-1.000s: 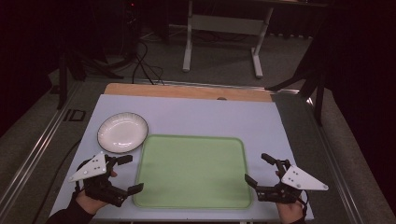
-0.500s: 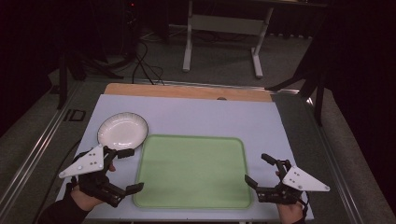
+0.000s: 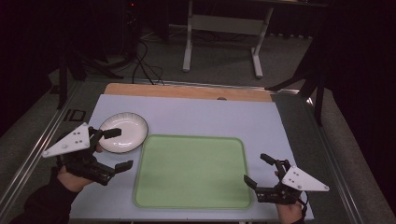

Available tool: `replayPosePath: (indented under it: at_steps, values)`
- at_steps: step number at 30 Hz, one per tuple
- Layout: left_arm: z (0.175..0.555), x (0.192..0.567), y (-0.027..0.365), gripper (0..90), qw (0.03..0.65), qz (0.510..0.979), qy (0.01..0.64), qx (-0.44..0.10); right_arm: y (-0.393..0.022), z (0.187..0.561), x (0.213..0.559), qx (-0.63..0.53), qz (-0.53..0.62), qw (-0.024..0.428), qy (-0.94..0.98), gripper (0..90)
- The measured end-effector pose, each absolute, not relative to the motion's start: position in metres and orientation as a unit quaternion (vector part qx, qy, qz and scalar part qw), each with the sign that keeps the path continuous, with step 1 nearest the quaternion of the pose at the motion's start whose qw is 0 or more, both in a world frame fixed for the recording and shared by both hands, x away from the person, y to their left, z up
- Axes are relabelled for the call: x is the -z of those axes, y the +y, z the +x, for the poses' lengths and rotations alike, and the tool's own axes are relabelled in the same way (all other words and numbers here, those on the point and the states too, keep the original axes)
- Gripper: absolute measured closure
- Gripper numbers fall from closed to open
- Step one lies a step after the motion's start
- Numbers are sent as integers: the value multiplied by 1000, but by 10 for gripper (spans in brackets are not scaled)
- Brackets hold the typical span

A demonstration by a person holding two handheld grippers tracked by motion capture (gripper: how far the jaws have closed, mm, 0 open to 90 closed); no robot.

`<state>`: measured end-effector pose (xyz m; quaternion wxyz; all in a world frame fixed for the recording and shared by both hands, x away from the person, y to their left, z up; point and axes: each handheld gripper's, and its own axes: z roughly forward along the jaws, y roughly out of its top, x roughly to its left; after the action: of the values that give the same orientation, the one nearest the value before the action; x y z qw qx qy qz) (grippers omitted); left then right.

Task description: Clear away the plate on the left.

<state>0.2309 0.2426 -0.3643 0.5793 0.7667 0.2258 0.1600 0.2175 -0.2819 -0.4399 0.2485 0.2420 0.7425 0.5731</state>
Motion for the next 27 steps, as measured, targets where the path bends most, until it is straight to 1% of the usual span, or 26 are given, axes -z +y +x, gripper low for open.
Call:
replayPosePath:
  at_steps: [2, 3, 9, 12, 16, 20, 22, 23, 27]
  values:
    - [235, 362, 246, 14, 571, 769, 231, -172, -282, 217, 440, -575, 243, 247, 741, 121]
    - [238, 361, 248, 14, 572, 768, 235, -168, -282, 217, 440, -575, 244, 247, 740, 121]
    - [251, 357, 262, 14, 562, 764, 259, -181, -282, 217, 440, -575, 244, 247, 741, 120]
    - [258, 358, 271, 14, 558, 759, 276, -192, -282, 217, 440, -573, 242, 247, 743, 120]
    - [264, 361, 280, 29, 553, 757, 291, -193, -281, 217, 440, -572, 240, 250, 744, 120]
    - [275, 370, 294, 29, 546, 748, 322, -197, -280, 217, 440, -572, 238, 251, 744, 120]
    - [277, 372, 296, 32, 545, 747, 326, -197, -280, 217, 440, -572, 237, 251, 744, 120]
    - [280, 378, 303, 32, 540, 743, 338, -207, -280, 217, 440, -572, 237, 251, 744, 121]
    - [288, 390, 312, 56, 525, 742, 361, -210, -280, 215, 439, -571, 237, 251, 745, 121]
